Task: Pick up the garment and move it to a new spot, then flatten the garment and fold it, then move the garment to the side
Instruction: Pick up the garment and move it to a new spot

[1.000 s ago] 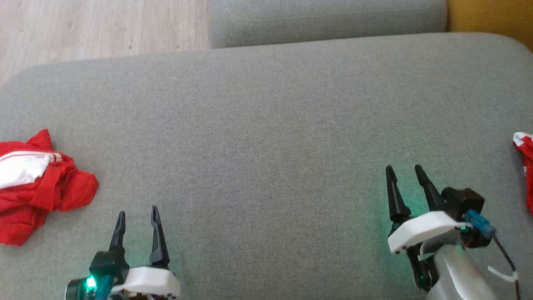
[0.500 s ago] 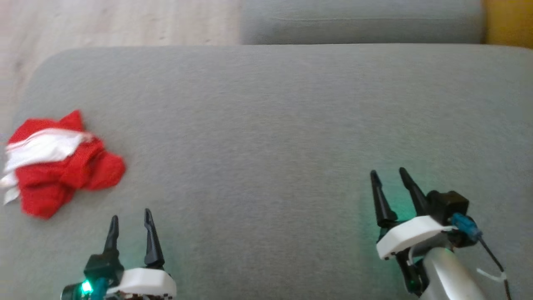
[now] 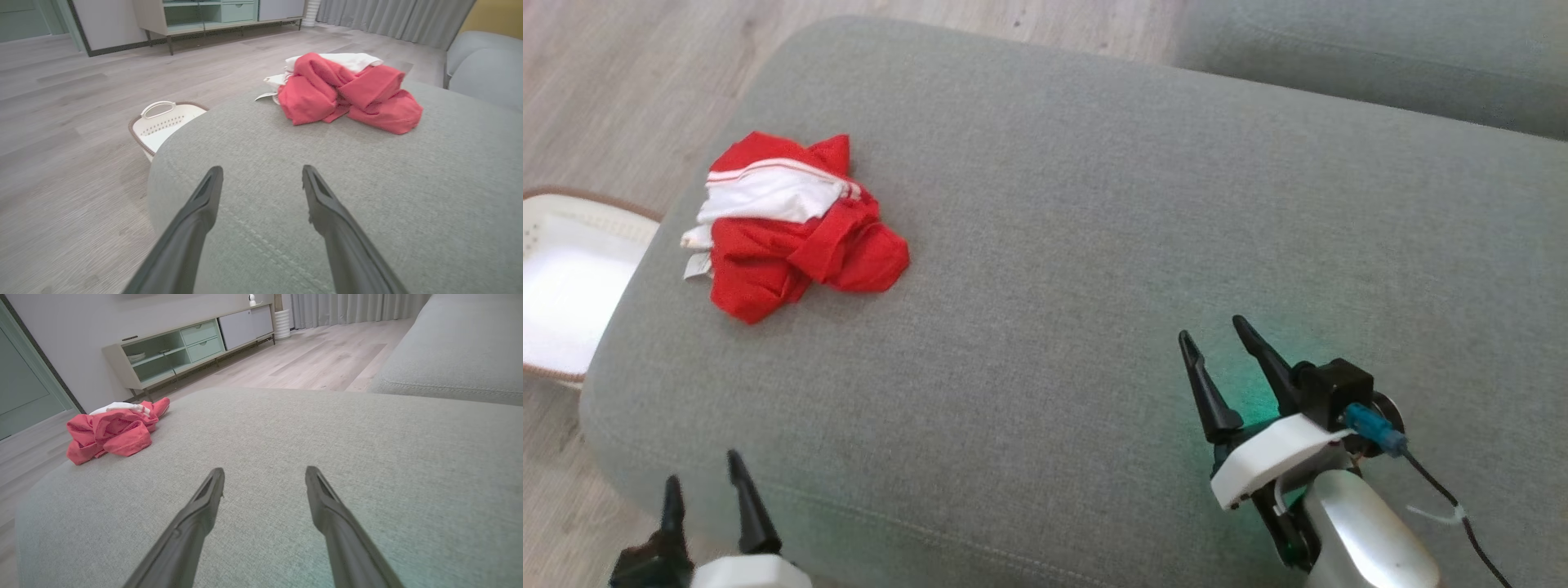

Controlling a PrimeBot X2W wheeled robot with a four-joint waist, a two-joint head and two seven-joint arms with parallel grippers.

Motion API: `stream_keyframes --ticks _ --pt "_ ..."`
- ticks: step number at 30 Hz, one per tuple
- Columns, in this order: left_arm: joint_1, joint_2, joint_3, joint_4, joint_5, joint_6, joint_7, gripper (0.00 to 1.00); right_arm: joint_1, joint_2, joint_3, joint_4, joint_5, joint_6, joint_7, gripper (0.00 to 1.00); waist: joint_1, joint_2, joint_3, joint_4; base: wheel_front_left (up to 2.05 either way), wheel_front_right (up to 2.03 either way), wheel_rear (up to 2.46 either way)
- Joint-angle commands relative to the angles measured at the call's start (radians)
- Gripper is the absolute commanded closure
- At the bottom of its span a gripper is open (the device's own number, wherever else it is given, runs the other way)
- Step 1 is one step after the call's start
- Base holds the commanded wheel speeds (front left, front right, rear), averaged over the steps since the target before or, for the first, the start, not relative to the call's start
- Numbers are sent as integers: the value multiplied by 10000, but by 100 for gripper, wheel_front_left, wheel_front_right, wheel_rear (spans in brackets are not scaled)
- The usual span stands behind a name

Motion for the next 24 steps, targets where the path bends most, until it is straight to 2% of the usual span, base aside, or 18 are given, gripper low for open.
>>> stream_keyframes --ticks 1,5,8,13,16,20,24 --pt "-237 78 487 -218 -161 -92 -51 0 -309 12 297 -181 56 -7 -67 0 0 0 139 118 0 0 0" --pt "-537 78 968 -212 -105 -504 -51 0 -432 12 423 -131 -50 -7 -67 0 0 0 390 -20 0 0 0" --pt "-1090 100 1560 -245 176 -1068 -51 0 -586 12 378 -179 -164 -7 -67 0 0 0 716 -181 0 0 0" --pt "-2608 584 2350 -305 601 -1853 -51 0 -918 12 330 -388 -389 -7 -67 0 0 0 1424 -505 0 0 0" --pt "-3626 1010 2318 -15 798 -2153 -51 0 -1129 12 330 -551 -503 -7 -67 0 0 0 1843 -722 0 0 0" --pt "-5187 1765 2142 1173 670 -2393 -51 0 -1350 12 302 -632 -674 -7 -67 0 0 0 2356 -1043 0 0 0" --pt "-6173 2098 1736 2178 537 -2471 91 0 -1527 12 250 -623 -835 -7 -67 0 0 0 2645 -1325 0 0 0"
